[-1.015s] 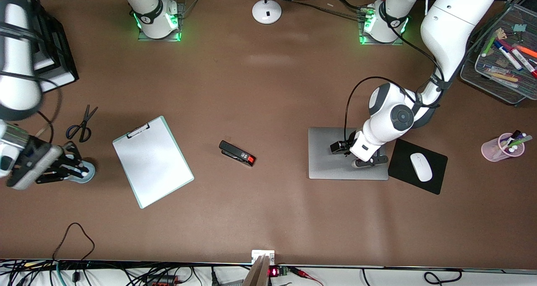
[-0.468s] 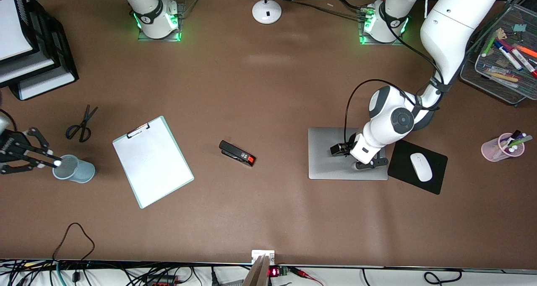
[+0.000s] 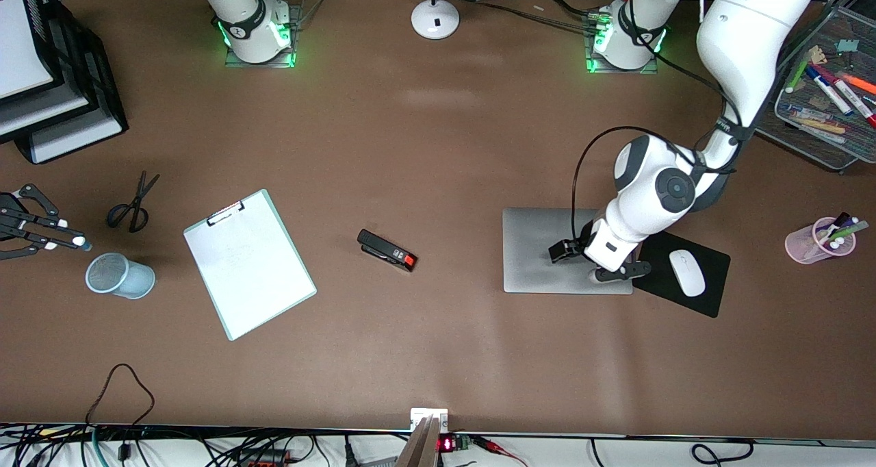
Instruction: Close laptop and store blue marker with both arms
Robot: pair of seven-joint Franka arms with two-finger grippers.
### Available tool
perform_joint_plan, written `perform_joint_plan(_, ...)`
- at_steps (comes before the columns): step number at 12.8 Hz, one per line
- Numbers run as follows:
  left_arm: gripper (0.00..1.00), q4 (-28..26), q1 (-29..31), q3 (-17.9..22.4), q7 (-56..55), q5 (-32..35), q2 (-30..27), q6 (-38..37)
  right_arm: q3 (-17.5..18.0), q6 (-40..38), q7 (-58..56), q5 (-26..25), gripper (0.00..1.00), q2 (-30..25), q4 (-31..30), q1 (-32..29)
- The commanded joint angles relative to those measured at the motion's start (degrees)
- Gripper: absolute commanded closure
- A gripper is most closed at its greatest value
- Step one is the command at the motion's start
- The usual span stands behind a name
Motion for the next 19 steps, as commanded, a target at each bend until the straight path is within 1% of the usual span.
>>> perform_joint_plan(1,0.00,-0.4,0.1,0.6,0.1,1.2,-4.5,-3.1,0.5,-1.5,-4.8,1.5,0.97,3.2,2.1,-2.2)
perform_joint_plan(4,0.00,0.8,0.1,1.1,0.2,1.2,-8.5,-9.7,0.5,-1.5,-8.3,1.7,0.97,7.3,4.8,-3.6)
perform_joint_plan(7,0.00,1.0,0.3,1.6,0.2,1.2,-13.9,-14.4,0.5,-1.3,-11.2,1.6,0.97,8.6,5.3,-4.0)
perform_joint_plan(8,0.00,1.8,0.8,1.7,0.4,1.3,-15.3,-15.8,0.5,-1.3,-12.3,1.5,0.97,9.1,5.4,-4.0)
perform_joint_plan(9,0.00,3.3,1.5,1.7,1.1,1.8,-16.2,-19.2,0.5,-1.2,-12.6,1.5,0.97,9.8,5.4,-4.1)
perform_joint_plan(10,0.00,5.2,1.8,1.7,4.0,3.8,-16.8,-22.9,0.5,-1.3,-13.4,1.7,0.97,11.1,5.5,-4.3)
perform_joint_plan(11,0.00,6.0,2.1,1.8,5.8,4.6,-17.9,-24.8,0.6,-1.3,-14.0,1.7,0.97,12.0,5.5,-4.7)
perform_joint_plan(13,0.00,6.1,3.4,1.4,6.8,4.7,-20.3,-25.7,0.6,-1.3,-14.2,1.7,0.97,12.9,6.0,-5.0)
perform_joint_plan(16,0.00,7.2,4.1,1.6,9.5,4.7,-23.8,-29.4,0.7,-1.2,-17.6,1.8,0.97,14.5,6.1,-5.3)
perform_joint_plan(18,0.00,7.2,5.1,1.6,13.1,4.7,-26.1,-32.2,0.8,-0.9,-17.8,2.0,0.97,14.8,6.2,-5.6)
perform_joint_plan(19,0.00,7.3,5.8,1.5,15.4,4.6,-26.8,-33.2,0.9,-0.7,-17.8,3.1,0.97,14.9,6.6,-5.6)
